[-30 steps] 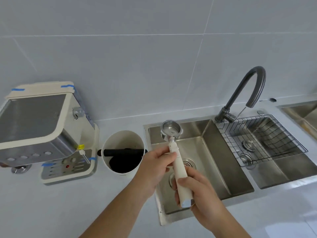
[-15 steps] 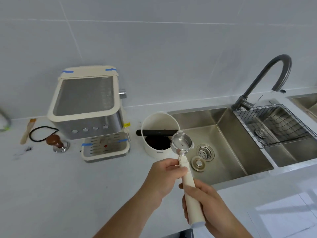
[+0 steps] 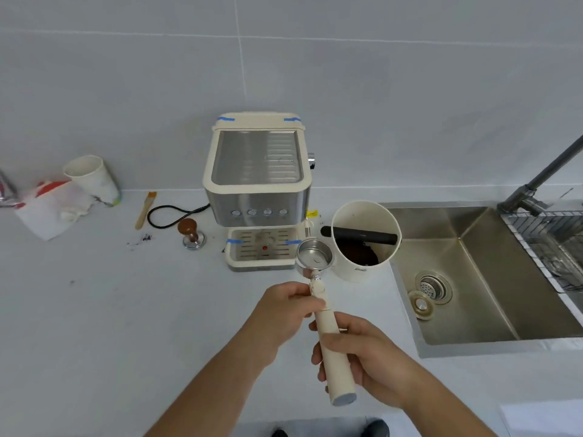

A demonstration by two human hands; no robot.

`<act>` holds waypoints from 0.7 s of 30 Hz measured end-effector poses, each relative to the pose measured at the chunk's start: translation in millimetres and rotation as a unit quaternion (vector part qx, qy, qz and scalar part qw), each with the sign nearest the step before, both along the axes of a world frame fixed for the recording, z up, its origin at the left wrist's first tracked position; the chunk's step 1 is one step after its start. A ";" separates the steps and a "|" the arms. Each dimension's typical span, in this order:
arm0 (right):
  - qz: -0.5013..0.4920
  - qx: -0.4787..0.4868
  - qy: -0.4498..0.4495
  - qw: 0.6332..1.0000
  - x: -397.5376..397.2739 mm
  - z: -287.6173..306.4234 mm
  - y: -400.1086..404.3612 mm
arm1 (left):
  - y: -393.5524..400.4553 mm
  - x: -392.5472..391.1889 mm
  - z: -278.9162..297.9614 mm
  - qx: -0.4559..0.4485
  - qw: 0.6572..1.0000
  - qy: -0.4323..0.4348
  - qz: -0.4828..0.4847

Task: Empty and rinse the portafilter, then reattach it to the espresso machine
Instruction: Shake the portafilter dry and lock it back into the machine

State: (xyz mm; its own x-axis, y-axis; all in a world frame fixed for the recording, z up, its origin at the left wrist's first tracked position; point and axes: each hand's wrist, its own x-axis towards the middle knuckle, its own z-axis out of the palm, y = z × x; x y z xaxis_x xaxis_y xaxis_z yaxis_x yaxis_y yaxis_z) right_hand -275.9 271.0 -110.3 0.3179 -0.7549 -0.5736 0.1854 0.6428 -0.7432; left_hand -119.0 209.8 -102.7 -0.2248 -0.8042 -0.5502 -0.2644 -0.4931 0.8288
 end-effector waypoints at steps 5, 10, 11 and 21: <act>0.039 0.000 0.011 0.999 23.4 -4.4 -17.5 | -8.0 26.7 -2.7 -0.018 1.000 -0.022 0.011; 0.055 -0.002 0.021 0.998 37.1 -16.1 -33.6 | -19.7 53.0 -1.9 -0.060 0.995 -0.076 -0.032; 0.059 0.003 0.026 0.998 39.0 -19.4 -36.4 | -22.3 59.6 -1.4 -0.084 0.991 -0.099 -0.041; 0.027 0.082 0.009 0.996 63.6 -57.3 -68.7 | -92.8 109.1 47.8 -0.413 0.884 -0.213 -0.054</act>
